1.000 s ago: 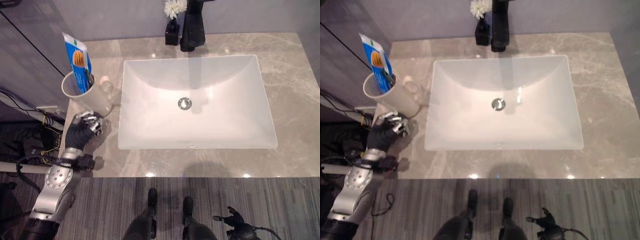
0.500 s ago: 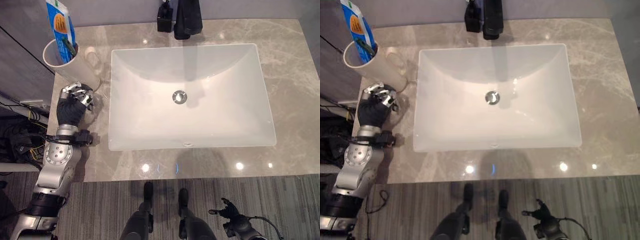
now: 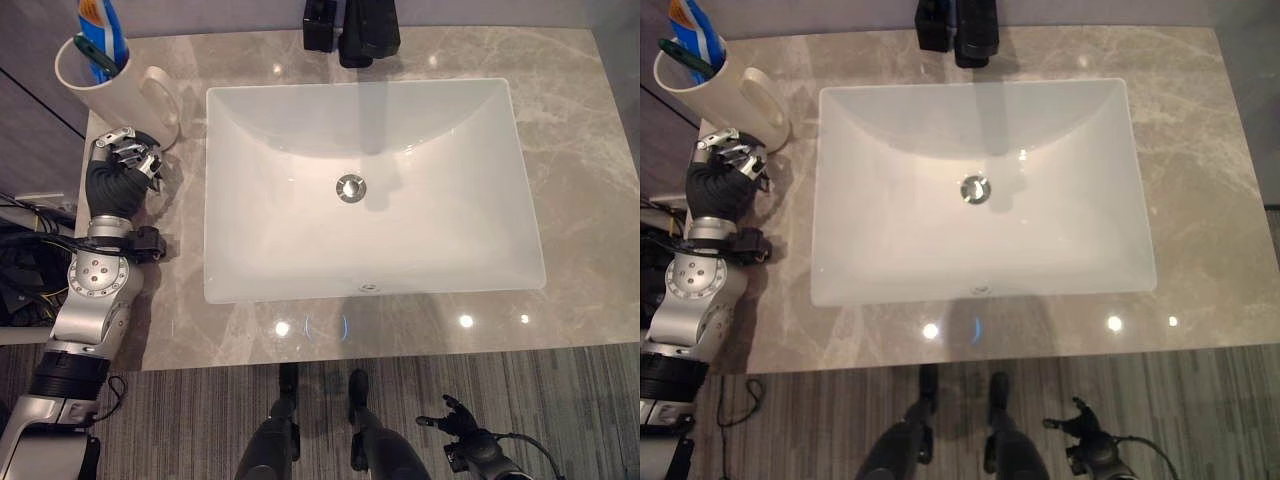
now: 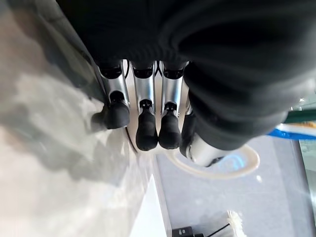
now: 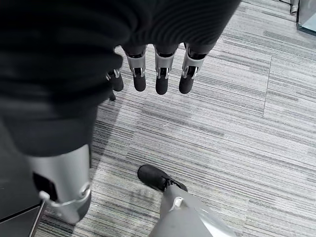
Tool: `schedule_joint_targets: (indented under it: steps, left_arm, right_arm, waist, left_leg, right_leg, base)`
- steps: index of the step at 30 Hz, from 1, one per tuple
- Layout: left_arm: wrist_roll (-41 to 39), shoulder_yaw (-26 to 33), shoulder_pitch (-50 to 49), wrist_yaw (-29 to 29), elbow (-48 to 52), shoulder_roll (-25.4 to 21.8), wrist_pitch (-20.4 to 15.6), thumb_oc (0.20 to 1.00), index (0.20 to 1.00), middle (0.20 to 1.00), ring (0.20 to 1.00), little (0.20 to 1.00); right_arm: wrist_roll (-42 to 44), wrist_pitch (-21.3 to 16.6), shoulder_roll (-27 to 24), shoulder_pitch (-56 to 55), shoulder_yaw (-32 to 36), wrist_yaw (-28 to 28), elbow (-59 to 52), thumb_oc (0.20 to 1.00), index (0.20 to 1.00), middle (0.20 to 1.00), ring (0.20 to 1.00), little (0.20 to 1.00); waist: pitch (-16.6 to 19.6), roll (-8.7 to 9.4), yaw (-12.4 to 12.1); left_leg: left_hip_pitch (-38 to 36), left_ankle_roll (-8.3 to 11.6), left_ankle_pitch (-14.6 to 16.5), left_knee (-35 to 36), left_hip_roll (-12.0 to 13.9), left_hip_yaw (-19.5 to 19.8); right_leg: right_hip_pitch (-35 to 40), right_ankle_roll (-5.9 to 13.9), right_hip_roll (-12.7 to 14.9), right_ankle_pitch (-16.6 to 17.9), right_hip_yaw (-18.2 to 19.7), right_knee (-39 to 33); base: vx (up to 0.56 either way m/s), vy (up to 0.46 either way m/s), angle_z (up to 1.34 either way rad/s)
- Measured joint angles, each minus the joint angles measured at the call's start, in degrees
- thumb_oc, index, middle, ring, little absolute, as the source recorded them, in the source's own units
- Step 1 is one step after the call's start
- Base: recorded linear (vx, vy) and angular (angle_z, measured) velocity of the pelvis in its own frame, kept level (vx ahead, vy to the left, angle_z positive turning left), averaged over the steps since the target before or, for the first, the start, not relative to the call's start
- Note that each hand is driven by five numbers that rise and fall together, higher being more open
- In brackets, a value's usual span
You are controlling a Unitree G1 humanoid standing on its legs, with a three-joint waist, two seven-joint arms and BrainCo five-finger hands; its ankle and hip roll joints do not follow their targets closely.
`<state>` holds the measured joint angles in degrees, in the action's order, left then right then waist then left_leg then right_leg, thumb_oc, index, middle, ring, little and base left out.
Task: Put brush and paste in cup on sink, flatten towel.
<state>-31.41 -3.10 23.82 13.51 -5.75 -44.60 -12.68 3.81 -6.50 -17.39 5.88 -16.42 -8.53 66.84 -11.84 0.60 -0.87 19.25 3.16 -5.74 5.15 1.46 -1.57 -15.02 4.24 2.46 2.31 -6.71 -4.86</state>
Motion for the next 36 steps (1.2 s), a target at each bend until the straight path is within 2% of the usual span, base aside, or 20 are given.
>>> schedule_joint_targets:
  steps: [5,8,13,17,21,30,32,36]
  left_arm:
    - [0.0,0.8,-6.5,-0.4,6.4,0.1,-0.9,0.200,0.200,0.200,0.200,0.200]
    - [0.0,3.3,-11.2,-1.3,9.2,0.5,-0.9,0.200,0.200,0.200,0.200,0.200]
    - [0.0,6.3,-15.1,-1.5,8.6,0.5,-0.9,0.200,0.200,0.200,0.200,0.200]
    - [0.1,7.4,-14.3,-1.1,6.1,0.1,-1.0,0.200,0.200,0.200,0.200,0.200]
    - [0.0,7.2,-8.9,-0.3,1.2,-0.2,-1.1,0.200,0.200,0.200,0.200,0.200]
    - [0.0,3.3,-0.6,-0.3,-5.5,-1.0,-1.0,0.200,0.200,0.200,0.200,0.200]
    - [0.0,1.7,1.3,-0.4,-8.5,-2.9,-1.0,0.200,0.200,0.200,0.200,0.200]
    - [0.0,1.3,2.8,-0.3,-11.6,-3.3,-0.9,0.200,0.200,0.200,0.200,0.200]
  right_arm:
    - [0.0,0.0,0.8,0.3,0.0,0.0,-0.1,1.000,1.000,1.000,1.000,1.000]
    - [0.0,0.0,0.9,0.6,0.0,0.0,-0.3,1.000,1.000,1.000,1.000,1.000]
    - [-0.1,0.0,0.8,0.6,0.1,0.1,-0.2,1.000,1.000,1.000,1.000,1.000]
    - [-0.1,0.0,0.8,0.6,0.1,0.1,0.0,1.000,1.000,1.000,1.000,1.000]
    - [-0.1,0.0,0.8,0.6,0.0,0.1,0.0,1.000,1.000,1.000,1.000,1.000]
    - [0.0,0.0,0.7,0.7,-0.1,1.2,-0.1,1.000,1.000,1.000,1.000,1.000]
    - [0.0,0.0,0.7,0.7,-0.2,1.2,-0.3,1.000,1.000,1.000,1.000,1.000]
    - [0.0,0.0,0.7,0.4,-0.7,1.3,-0.3,1.000,1.000,1.000,1.000,1.000]
  waist:
    - [0.0,0.00,-0.1]
    - [0.0,-0.01,-0.3]
    - [0.0,-0.05,-1.6]
    - [0.0,-0.09,-2.0]
    - [0.2,-0.28,-1.6]
    - [0.3,-0.27,-1.1]
    - [0.5,-0.24,-0.6]
    - [1.4,0.06,0.6]
  left_leg:
    - [-0.2,-0.01,0.0,0.0,0.0,-0.3]
    - [-0.4,-0.01,0.0,0.0,0.0,-0.3]
    - [-1.0,0.01,0.0,0.0,0.1,-0.3]
    - [-0.6,0.14,-0.1,0.0,0.1,-0.2]
    - [0.3,0.44,-0.3,0.0,0.1,-0.3]
    - [0.1,0.43,-0.4,0.0,0.6,-0.5]
    - [0.1,0.44,-0.4,0.0,0.7,-0.7]
    - [0.0,0.44,-0.4,0.0,0.8,-1.0]
  right_leg:
    - [0.2,0.00,0.0,0.0,-0.1,0.0]
    - [0.4,0.00,0.0,0.0,-0.1,0.0]
    - [0.9,0.03,0.0,0.0,-0.1,0.0]
    - [0.5,-0.16,-0.1,0.1,-0.2,0.0]
    - [-0.4,-0.46,-0.1,0.4,-0.1,0.0]
    - [-0.4,-0.54,-0.5,0.4,0.1,0.0]
    - [-0.4,-0.59,-0.6,0.5,0.2,0.0]
    - [-0.4,-0.56,-0.7,0.5,0.5,0.0]
  base:
    - [0.00,0.000,0.00]
    - [0.00,0.000,0.00]
    - [0.00,0.000,0.00]
    - [0.00,0.000,0.00]
    - [0.00,0.000,0.00]
    - [0.00,0.000,0.00]
    - [0.01,-0.002,-0.04]
    - [0.02,-0.006,-0.04]
